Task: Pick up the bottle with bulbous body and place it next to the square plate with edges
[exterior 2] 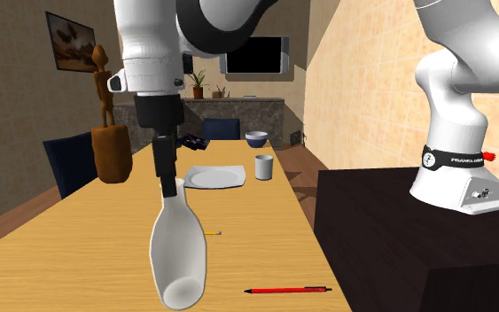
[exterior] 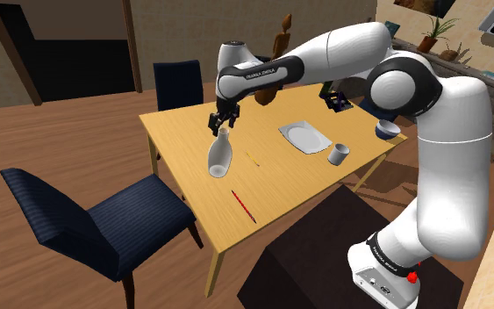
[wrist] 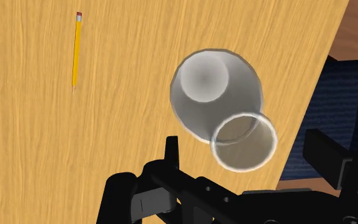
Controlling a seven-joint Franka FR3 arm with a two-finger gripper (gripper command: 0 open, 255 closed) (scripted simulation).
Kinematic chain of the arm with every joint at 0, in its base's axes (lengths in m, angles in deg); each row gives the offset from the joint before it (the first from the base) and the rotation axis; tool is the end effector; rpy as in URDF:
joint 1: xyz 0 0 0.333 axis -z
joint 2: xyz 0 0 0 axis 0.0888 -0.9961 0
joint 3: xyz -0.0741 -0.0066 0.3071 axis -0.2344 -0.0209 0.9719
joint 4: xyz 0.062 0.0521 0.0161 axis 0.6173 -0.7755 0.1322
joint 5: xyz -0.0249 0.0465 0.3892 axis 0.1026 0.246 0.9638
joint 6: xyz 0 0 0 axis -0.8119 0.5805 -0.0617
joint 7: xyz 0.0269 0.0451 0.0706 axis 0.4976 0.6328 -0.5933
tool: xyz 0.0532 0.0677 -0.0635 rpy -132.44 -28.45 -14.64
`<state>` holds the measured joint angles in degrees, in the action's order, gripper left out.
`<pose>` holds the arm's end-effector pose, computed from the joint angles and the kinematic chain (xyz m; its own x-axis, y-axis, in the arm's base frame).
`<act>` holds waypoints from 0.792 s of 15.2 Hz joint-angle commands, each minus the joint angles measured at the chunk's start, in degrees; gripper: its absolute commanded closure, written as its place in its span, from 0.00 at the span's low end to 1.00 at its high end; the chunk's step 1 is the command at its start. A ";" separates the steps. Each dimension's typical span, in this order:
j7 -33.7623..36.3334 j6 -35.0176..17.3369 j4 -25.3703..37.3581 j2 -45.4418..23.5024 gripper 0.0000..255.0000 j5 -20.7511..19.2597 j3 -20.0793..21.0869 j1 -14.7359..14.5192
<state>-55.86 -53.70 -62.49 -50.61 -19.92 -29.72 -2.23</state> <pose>0.6913 0.1328 0.2783 0.9823 0.1844 -0.0331 0.1847 -0.9828 0.0061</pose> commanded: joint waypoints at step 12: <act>0.16 -3.11 -0.78 -2.32 0.00 -0.20 -0.12 -0.11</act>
<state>-55.71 -56.81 -63.27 -52.93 -20.12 -29.84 -2.33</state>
